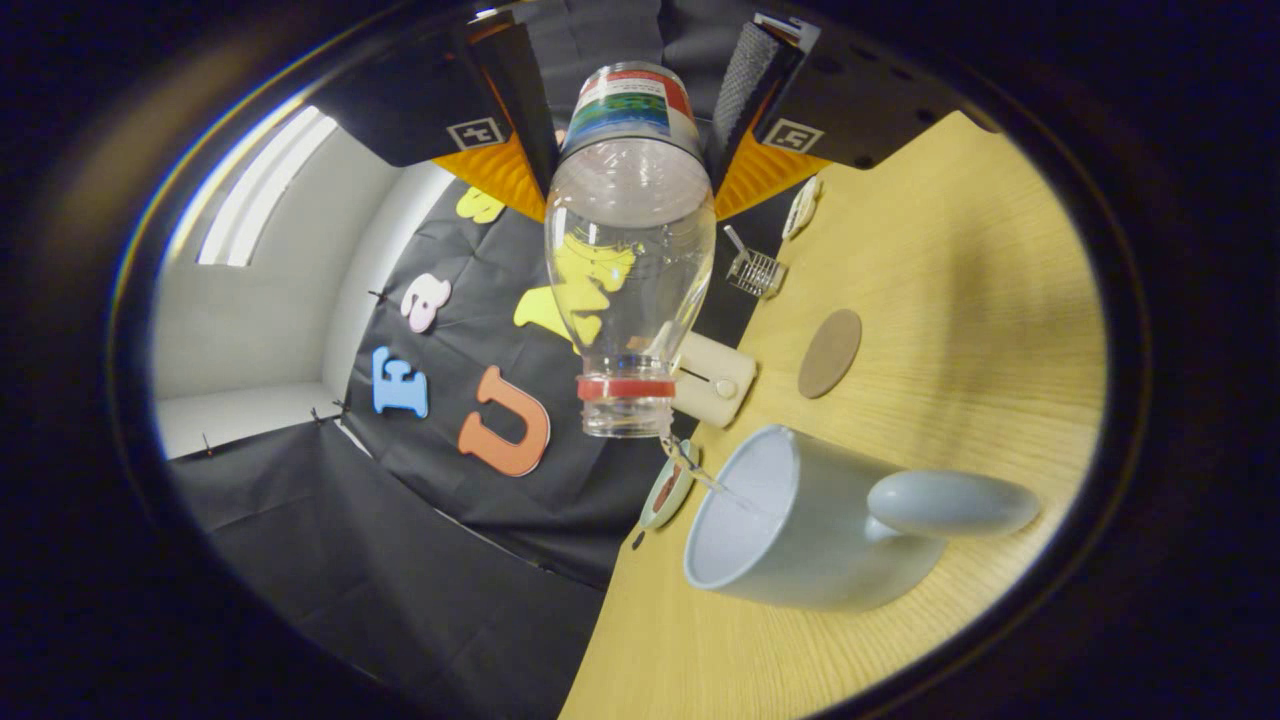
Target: Take the bottle from table, then pour the juice into the cup, finally place the bottle on the coaster
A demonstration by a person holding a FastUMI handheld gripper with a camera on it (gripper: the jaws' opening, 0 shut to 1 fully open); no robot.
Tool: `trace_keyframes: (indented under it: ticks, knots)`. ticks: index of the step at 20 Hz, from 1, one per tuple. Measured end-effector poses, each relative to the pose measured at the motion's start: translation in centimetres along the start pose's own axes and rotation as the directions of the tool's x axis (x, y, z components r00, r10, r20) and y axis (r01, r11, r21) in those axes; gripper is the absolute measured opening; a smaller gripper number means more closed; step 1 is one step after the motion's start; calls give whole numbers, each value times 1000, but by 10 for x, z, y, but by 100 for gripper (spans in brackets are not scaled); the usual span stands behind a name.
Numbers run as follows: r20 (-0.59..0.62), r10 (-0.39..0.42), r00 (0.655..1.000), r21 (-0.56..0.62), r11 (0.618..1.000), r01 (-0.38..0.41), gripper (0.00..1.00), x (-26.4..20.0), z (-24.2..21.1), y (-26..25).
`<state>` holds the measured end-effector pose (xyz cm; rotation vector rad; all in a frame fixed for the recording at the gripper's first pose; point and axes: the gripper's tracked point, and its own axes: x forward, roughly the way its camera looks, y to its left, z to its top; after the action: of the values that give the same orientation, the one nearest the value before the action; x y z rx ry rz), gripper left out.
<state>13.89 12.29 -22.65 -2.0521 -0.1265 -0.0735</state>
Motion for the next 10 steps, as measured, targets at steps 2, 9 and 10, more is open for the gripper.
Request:
trace_keyframes:
  ticks: [2, 9, 10]
  knots:
    - [3, -15, 1000, -24, 1000, 15, 79, 0, 1, -6]
    - [7, -80, 997, -72, 994, 80, 79, -1, -3, -36]
    - [8, -92, 996, -83, 992, 92, 79, -1, -3, -41]
